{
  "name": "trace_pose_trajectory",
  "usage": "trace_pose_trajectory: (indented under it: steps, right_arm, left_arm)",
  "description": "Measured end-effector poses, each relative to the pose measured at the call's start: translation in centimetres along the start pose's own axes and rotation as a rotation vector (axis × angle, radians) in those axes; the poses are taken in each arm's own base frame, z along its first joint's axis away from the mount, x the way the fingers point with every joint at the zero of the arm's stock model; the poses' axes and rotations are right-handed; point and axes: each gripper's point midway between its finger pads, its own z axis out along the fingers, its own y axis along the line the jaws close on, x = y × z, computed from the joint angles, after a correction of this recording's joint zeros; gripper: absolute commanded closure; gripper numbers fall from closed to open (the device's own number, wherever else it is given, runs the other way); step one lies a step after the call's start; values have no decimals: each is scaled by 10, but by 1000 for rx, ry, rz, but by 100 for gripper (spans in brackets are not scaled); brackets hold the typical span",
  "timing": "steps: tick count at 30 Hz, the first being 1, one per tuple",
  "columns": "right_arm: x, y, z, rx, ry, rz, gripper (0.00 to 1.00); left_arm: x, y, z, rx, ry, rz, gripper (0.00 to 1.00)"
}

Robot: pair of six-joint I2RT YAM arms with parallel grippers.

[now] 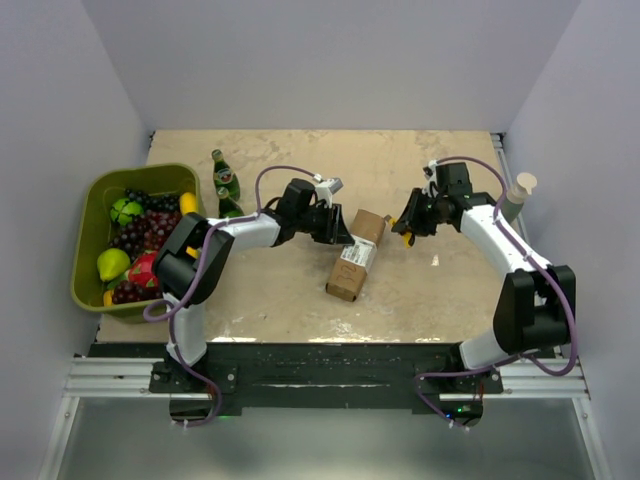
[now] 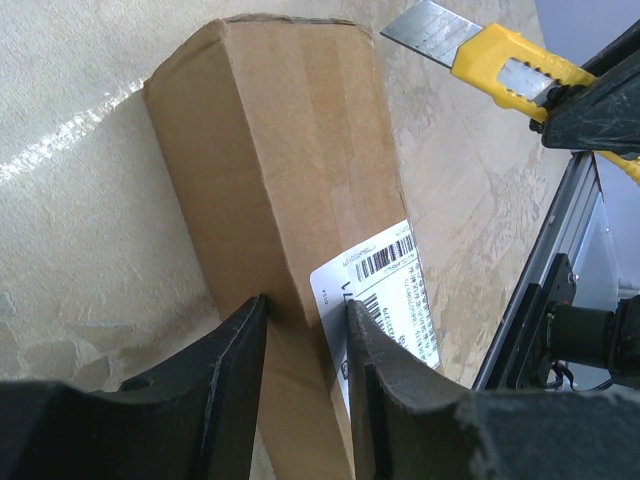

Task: Unpack the express box
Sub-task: Cut the express box at the center of the board.

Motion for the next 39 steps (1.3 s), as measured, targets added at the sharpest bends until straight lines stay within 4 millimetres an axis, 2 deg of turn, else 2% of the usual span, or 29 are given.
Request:
trace_pose_trajectory:
  steps: [16, 22, 39]
  right_arm:
    - [5, -1, -1, -2, 12, 3, 100]
    - [12, -5, 2, 1, 29, 10, 100]
    - [18, 4, 3, -67, 55, 23, 100]
  left_arm:
    - [0, 0, 0, 1, 0, 0, 73]
    - [0, 0, 0, 1, 0, 0, 73]
    - [-1, 0, 0, 2, -2, 2, 73]
